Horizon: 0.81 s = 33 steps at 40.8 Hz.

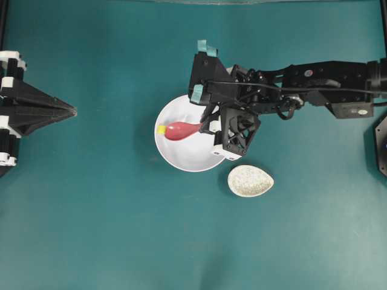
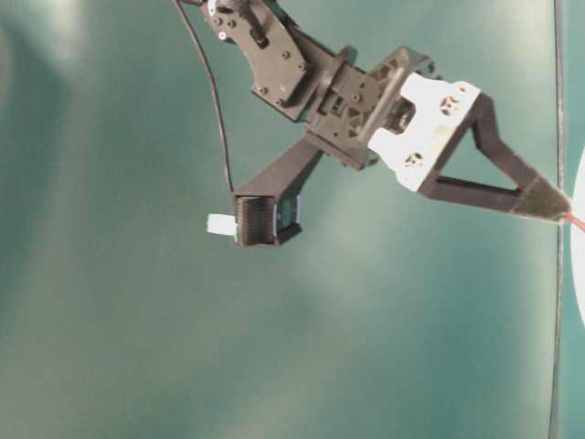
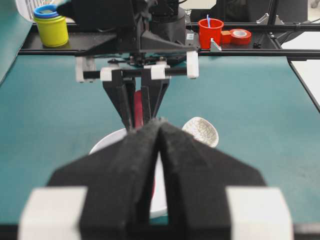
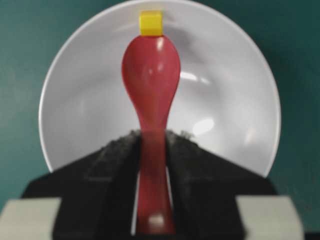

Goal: Scoop the yellow hexagonal prism block from the bowl with a spoon using the right arm.
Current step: 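Lower the spoon into the bowl and push it under the yellow block, then raise the spoon with the yellow block up out of the bowl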

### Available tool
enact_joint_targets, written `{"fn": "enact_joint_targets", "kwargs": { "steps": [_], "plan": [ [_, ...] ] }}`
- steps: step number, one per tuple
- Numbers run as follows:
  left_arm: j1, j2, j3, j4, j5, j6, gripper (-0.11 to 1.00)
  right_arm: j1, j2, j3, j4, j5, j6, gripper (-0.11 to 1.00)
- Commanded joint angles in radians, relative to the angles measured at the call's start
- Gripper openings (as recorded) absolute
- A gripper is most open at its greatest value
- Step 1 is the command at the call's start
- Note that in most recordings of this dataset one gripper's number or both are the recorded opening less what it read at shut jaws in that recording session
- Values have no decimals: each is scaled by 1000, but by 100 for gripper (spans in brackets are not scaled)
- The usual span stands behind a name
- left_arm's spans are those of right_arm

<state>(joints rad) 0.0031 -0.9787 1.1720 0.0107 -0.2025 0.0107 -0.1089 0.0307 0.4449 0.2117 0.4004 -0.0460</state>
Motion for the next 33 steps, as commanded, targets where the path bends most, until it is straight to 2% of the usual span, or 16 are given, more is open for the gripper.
{"fn": "enact_joint_targets", "kwargs": {
  "steps": [1,33],
  "plan": [
    [-3,8,-21,3,-5,2,5,2,-37,-14,-2,-21,2,23],
    [-3,8,-21,3,2,2,5,2,-40,-6,-2,-37,-2,23]
  ]
}}
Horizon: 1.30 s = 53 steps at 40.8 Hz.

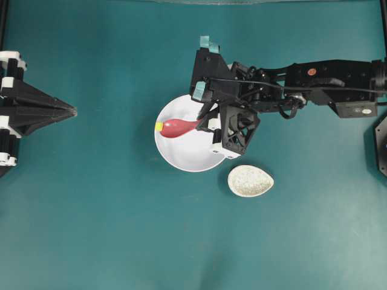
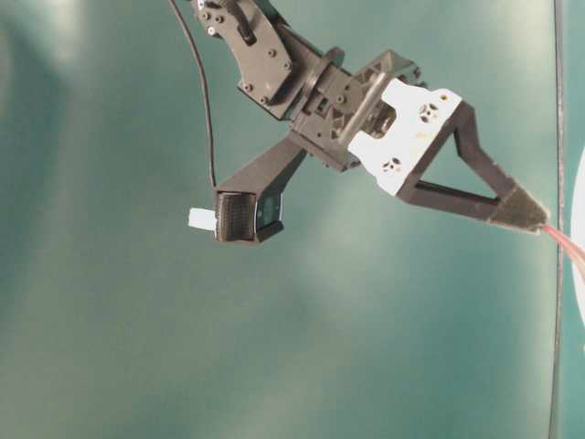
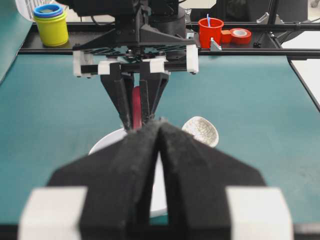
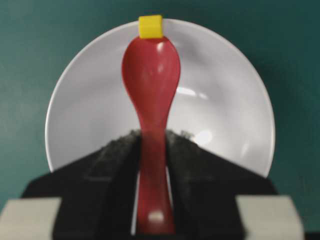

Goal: Scoop the yellow hexagonal prism block from the bowl with a spoon using the right arm.
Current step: 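Raise the spoon with the yellow block up out of the bowl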

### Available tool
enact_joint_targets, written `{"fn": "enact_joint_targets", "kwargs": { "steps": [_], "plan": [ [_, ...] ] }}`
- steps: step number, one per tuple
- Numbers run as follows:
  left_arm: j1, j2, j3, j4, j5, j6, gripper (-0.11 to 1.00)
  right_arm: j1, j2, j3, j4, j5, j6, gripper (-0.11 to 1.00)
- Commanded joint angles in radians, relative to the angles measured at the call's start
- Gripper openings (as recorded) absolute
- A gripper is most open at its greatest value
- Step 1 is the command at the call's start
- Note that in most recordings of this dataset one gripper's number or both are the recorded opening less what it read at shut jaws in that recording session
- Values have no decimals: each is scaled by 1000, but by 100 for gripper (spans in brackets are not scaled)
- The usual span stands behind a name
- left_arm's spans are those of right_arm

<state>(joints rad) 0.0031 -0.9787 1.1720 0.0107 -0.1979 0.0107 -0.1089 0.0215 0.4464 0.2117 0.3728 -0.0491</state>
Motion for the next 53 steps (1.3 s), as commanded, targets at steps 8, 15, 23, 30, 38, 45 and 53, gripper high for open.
{"fn": "enact_joint_targets", "kwargs": {
  "steps": [8,15,23,30,38,45,53],
  "plan": [
    [-3,8,-21,3,-2,2,5,2,-31,8,-2,-26,2,23],
    [-3,9,-21,2,0,2,5,2,-31,35,-2,-83,2,23],
    [-3,8,-21,3,0,2,5,11,-31,78,-2,-164,5,23],
    [-2,8,-21,3,0,2,5,25,-31,117,-2,-252,5,23],
    [-3,8,-21,3,2,2,5,40,-37,155,-2,-367,5,23],
    [-3,6,-21,3,2,2,5,41,-77,163,-2,-388,6,23],
    [-2,5,-21,3,2,0,5,41,-153,160,-2,-373,-5,23]
  ]
}}
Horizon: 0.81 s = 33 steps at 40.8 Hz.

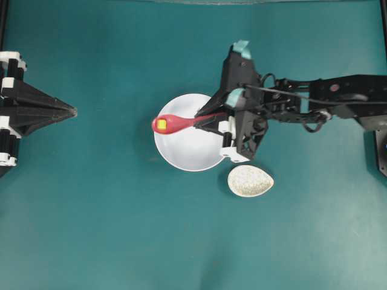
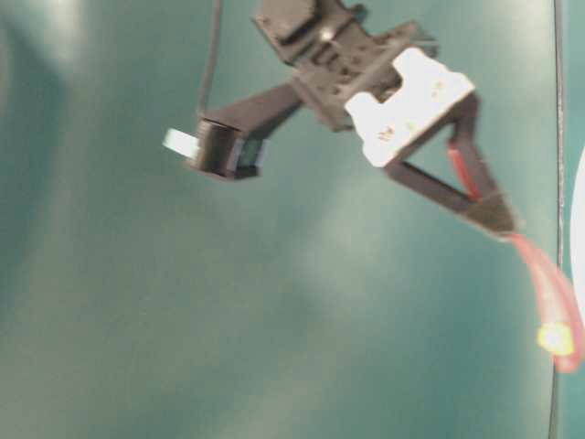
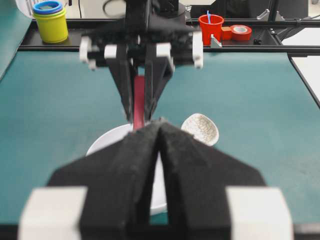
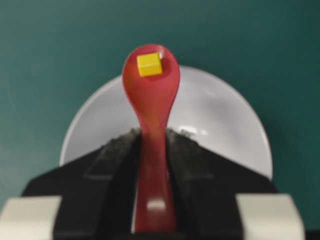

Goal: Scoop the yellow hexagonal prism block from the bowl with a spoon using the right arm.
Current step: 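Raise the spoon with the yellow block up out of the bowl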

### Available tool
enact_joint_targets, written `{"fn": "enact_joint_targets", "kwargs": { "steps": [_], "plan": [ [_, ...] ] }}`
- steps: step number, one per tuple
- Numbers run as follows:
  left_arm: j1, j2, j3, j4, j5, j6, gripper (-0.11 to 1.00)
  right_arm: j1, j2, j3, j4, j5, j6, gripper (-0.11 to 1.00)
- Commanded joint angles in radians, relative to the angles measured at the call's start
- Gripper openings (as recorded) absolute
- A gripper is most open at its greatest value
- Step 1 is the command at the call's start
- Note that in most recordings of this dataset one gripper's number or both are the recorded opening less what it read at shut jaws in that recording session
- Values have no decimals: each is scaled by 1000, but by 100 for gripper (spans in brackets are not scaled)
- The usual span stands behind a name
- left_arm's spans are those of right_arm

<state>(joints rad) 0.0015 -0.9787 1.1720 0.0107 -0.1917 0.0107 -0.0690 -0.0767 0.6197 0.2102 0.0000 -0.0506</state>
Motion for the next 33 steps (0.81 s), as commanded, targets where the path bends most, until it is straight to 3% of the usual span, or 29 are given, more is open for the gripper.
{"fn": "enact_joint_targets", "kwargs": {
  "steps": [1,19,33],
  "plan": [
    [-2,5,-23,3,-3,0,5,2,-64,-14,0,0,-3,23],
    [-2,0,-25,3,-5,-2,5,2,-245,-9,0,-35,-5,23],
    [-2,-2,-23,3,-5,-6,5,2,-367,17,0,8,-3,23]
  ]
}}
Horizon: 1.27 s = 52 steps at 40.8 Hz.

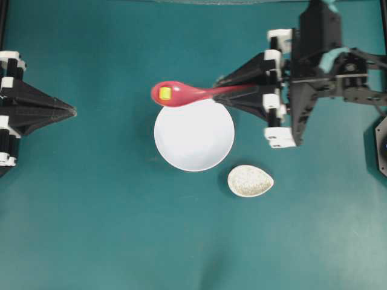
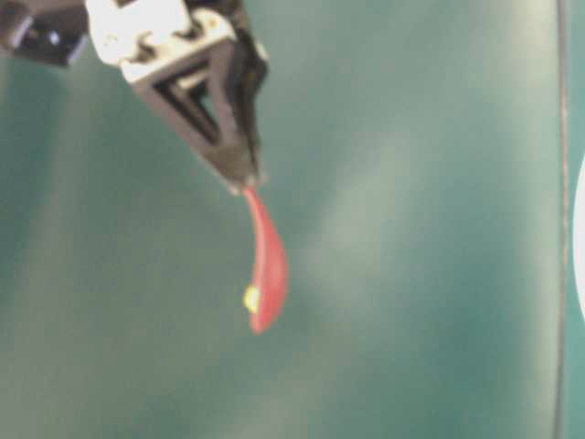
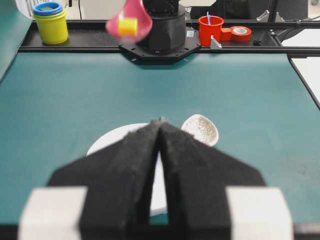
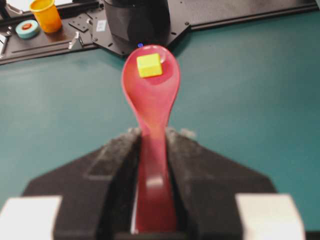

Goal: Scoop the yellow hexagonal prism block from the bowl with a spoon using the right arm.

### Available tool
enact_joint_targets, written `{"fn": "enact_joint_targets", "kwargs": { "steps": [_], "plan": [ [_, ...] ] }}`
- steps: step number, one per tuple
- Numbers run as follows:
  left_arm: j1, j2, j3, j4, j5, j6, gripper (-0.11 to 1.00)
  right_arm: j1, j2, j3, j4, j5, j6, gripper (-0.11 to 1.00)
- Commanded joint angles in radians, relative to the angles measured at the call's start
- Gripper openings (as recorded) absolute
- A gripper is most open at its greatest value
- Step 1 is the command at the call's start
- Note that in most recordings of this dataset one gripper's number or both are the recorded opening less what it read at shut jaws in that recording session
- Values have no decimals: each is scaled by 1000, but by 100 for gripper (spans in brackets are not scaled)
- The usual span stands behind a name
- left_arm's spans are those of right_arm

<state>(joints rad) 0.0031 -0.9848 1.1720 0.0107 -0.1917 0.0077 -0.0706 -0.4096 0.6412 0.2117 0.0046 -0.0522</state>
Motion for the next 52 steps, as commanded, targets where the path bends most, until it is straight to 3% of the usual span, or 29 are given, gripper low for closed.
{"fn": "enact_joint_targets", "kwargs": {
  "steps": [1,23,52],
  "plan": [
    [-3,5,-23,3,-5,-3,5,3,-41,-2,-2,8,0,23],
    [-3,3,-23,3,-5,-8,5,3,-60,11,-2,83,0,23],
    [-3,3,-25,3,20,-5,5,3,-60,11,-2,40,-2,23]
  ]
}}
